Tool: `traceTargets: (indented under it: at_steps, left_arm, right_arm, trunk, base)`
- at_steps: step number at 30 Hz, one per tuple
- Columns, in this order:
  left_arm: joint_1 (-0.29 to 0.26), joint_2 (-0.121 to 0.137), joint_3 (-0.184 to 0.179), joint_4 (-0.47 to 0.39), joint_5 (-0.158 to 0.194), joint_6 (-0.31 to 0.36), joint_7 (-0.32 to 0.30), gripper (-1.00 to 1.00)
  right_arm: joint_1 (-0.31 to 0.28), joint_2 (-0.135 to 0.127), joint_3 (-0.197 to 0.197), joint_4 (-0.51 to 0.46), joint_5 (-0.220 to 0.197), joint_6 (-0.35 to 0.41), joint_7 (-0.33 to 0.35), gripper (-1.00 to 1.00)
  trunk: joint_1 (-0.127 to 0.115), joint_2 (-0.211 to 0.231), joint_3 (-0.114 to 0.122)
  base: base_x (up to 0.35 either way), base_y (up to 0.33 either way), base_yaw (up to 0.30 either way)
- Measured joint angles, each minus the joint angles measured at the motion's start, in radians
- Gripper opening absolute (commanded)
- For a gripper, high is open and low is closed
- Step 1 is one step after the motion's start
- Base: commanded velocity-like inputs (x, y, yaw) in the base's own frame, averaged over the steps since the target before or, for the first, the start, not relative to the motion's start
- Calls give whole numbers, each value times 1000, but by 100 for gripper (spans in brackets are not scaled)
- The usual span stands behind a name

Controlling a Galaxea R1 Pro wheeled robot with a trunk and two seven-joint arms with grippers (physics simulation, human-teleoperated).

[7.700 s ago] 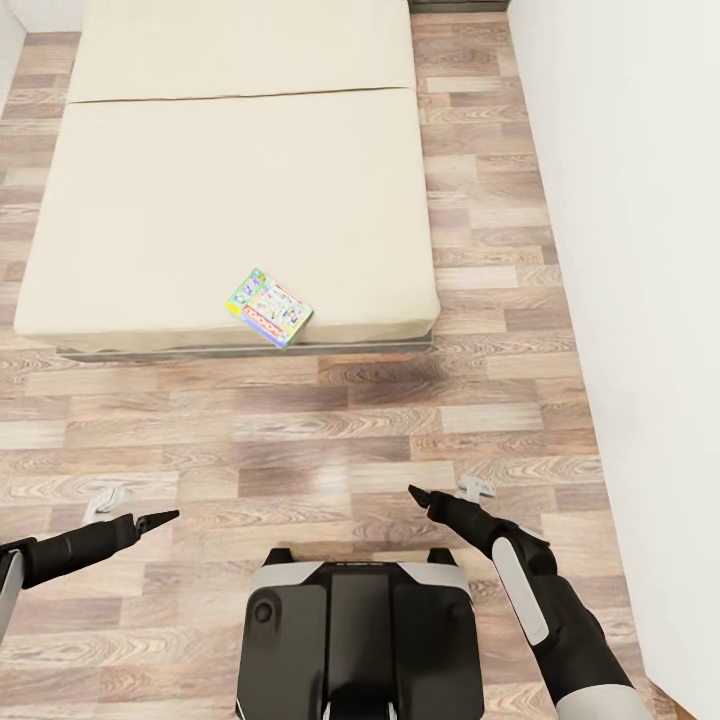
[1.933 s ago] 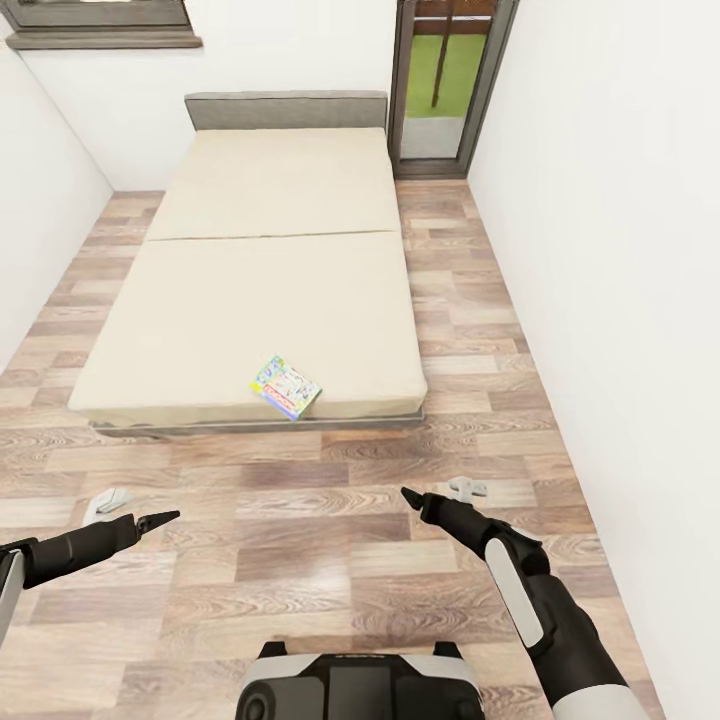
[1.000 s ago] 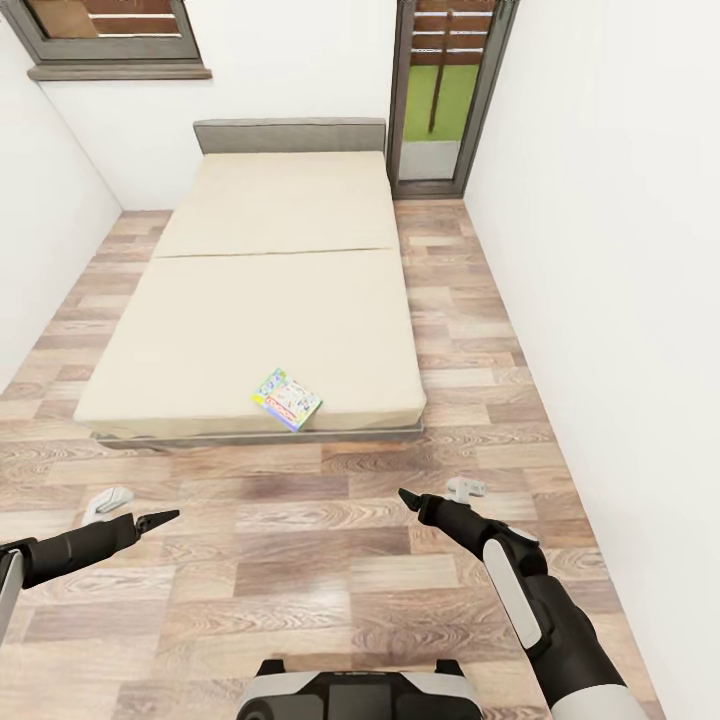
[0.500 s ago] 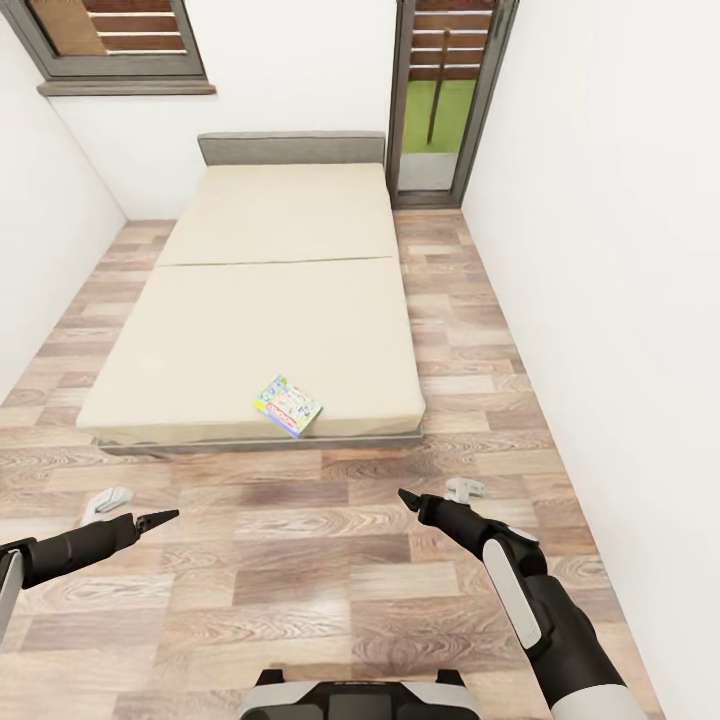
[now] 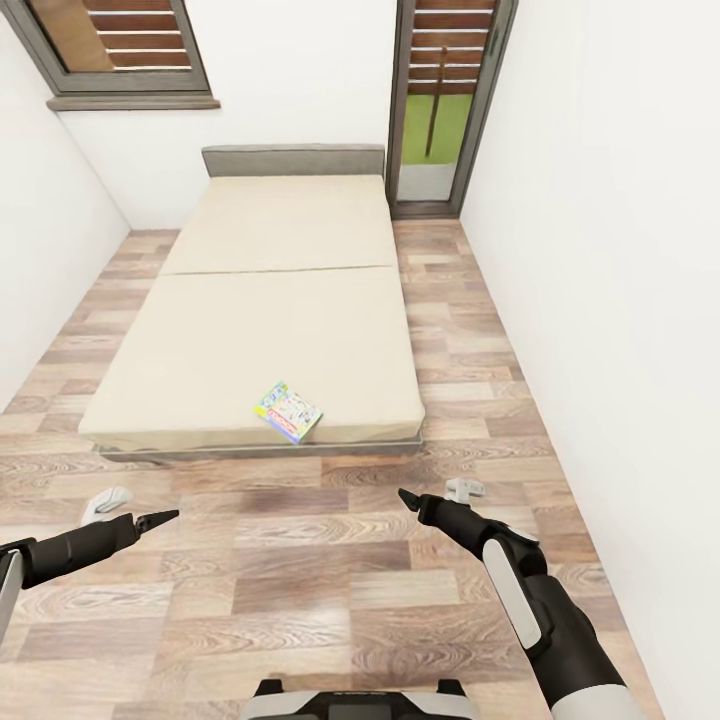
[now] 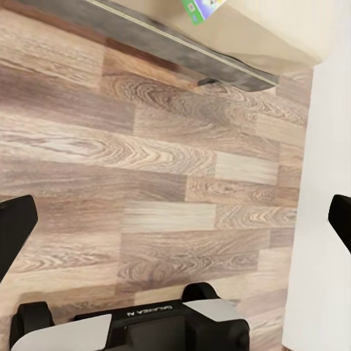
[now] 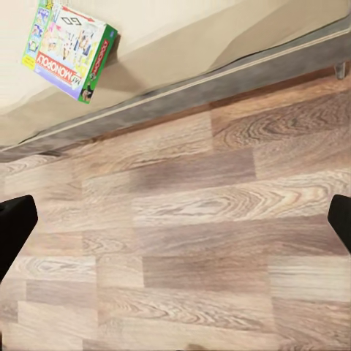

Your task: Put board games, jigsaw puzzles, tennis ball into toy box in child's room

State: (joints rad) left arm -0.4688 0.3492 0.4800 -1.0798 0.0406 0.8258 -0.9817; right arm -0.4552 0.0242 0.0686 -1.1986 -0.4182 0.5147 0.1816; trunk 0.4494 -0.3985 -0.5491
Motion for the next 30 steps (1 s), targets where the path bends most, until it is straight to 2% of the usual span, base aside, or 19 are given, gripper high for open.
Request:
traceTargets:
  at_steps: [13, 20, 30]
  left_arm:
    - [0, -1, 1, 0, 1, 0, 2, 100]
    - [0, -1, 0, 0, 0, -1, 2, 100]
    - [0, -1, -1, 1, 0, -2, 3, 100]
  right_arm:
    - [0, 0, 1, 0, 0, 0, 0, 100]
    - [0, 0, 20, 0, 0, 0, -4, 100]
    - [0, 0, 26, 0, 0, 0, -6, 100]
  trunk:
    - [0, 0, 22]
    - [0, 0, 33]
    - [0, 0, 50]
  base:
    - [0, 0, 0]
    - [0, 0, 0]
    - [0, 0, 0]
